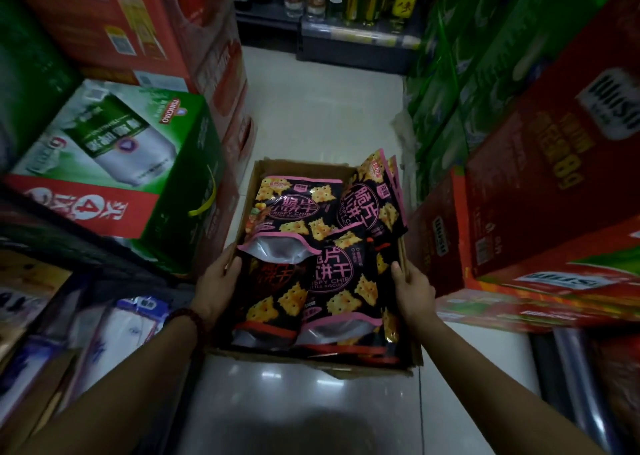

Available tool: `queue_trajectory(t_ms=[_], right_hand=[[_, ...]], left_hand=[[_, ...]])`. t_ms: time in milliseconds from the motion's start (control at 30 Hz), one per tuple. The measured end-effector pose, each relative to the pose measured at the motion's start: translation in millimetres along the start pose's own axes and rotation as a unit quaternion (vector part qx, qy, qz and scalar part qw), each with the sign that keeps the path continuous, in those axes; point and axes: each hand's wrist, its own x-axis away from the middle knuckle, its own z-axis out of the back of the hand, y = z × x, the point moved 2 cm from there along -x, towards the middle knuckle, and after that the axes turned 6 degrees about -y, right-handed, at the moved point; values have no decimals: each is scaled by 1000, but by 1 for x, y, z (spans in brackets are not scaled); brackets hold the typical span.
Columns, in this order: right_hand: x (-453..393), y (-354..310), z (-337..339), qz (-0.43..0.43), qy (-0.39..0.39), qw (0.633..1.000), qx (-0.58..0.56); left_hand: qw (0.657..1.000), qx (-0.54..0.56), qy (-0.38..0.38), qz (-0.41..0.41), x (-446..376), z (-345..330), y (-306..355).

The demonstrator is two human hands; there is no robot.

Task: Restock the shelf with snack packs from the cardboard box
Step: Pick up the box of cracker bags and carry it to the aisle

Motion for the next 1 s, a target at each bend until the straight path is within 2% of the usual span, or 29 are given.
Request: queue_trajectory(t_ms=[167,367,767,1000], right_hand=[[48,-59,46,-2,-10,1000,-2],[106,-140,118,-5,-6,1000,4],[235,-302,267,15,10,999,-28],[312,-368,353,13,36,999,-34]], left_hand=[[999,37,-5,16,51,31,65],[999,28,-2,33,112,72,161],[1000,-1,-20,-6,228,151,379],[999,1,-26,-36,295,181,481]])
